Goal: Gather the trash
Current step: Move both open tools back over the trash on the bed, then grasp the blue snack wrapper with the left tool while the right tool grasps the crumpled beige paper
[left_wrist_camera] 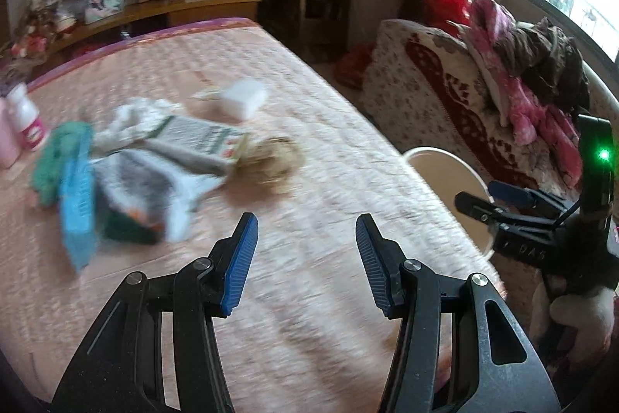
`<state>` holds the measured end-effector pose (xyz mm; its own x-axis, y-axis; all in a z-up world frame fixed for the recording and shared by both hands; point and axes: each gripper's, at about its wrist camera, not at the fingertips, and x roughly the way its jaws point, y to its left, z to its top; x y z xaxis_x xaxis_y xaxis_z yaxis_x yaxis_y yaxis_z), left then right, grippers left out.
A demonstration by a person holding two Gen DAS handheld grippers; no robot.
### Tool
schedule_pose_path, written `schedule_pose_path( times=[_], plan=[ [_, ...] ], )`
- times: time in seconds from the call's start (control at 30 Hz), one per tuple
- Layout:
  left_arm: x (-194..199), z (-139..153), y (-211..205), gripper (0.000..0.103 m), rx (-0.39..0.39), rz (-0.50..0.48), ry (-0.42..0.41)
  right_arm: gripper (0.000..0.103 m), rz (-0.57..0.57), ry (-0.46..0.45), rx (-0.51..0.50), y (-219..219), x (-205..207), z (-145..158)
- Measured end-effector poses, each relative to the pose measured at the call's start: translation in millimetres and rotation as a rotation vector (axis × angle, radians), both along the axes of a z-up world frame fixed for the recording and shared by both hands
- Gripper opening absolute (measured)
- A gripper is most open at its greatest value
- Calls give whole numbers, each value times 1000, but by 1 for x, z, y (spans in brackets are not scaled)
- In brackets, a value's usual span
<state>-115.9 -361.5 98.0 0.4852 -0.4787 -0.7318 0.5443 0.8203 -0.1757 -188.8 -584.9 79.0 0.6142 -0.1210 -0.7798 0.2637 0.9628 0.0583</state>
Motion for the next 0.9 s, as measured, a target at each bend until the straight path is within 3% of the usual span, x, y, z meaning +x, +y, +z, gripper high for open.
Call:
schedule_pose_path(
  times=[0.13, 0.47, 0.67, 0.9],
  plan=[
    [7, -2, 42, 51, 7, 60, 2, 73, 47, 1, -1, 24, 12, 0],
    [35, -17, 138, 51, 9, 221, 45, 75, 152, 29, 17, 72, 47, -10],
    [57, -22, 159, 51, -22, 269, 84, 75, 203, 37, 33, 94, 73, -17],
    [78, -16, 142, 51, -65, 263, 103, 76, 224, 31, 52, 104, 101, -18]
  ],
)
